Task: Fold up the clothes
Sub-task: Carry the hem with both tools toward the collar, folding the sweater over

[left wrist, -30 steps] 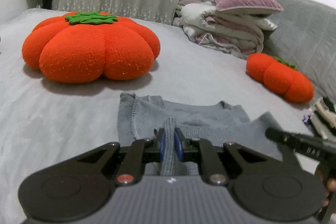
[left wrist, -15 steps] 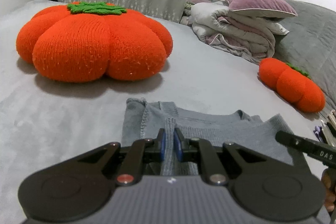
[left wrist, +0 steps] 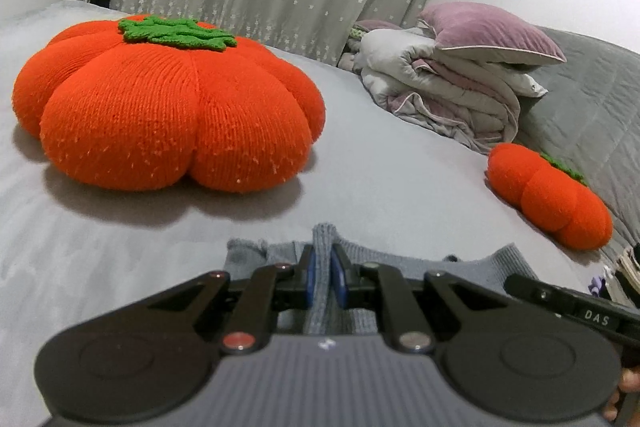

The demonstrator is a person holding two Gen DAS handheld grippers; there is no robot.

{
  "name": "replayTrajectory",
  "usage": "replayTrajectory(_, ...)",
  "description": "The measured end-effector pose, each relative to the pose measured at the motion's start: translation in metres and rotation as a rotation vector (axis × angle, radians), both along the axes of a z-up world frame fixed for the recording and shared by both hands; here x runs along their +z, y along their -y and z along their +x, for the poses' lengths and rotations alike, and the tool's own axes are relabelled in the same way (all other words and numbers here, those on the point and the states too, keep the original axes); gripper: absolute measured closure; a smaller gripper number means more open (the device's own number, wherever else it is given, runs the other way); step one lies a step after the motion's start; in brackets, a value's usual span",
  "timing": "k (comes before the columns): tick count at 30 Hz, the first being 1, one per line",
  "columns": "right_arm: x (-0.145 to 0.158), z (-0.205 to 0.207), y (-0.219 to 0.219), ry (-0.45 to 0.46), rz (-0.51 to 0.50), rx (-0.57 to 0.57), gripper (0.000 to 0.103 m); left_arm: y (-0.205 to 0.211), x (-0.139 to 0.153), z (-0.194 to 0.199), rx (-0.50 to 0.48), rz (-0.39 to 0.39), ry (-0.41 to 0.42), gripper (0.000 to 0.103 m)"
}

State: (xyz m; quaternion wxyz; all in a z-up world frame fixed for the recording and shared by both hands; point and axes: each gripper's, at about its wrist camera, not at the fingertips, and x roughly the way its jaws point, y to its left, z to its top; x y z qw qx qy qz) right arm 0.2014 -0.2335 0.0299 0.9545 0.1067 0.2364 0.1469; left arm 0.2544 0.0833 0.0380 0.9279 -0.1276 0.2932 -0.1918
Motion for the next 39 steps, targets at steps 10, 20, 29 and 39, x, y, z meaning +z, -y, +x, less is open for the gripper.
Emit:
replayTrajectory(10, -0.009, 0.025, -0.006, -0.019, -0.032, -0.006, 0.094, 0.013, -0.015, 0.018, 0.026, 0.103, -0.016, 0.094)
replayTrajectory(20, -0.016, 0.029, -0.011, -0.025, -0.055, -0.029, 0.094, 0.016, -0.015, 0.015, 0.069, 0.137, 0.024, 0.094)
replayTrajectory(29, -0.021, 0.033, -0.013, -0.047, -0.067, -0.038, 0.094, 0.031, -0.022, 0.015, 0.084, 0.227, 0.011, 0.088)
replayTrajectory(39, -0.022, 0.031, -0.007, -0.045, -0.040, -0.057, 0.092, 0.021, -0.021, 0.014, 0.097, 0.166, 0.029, 0.086)
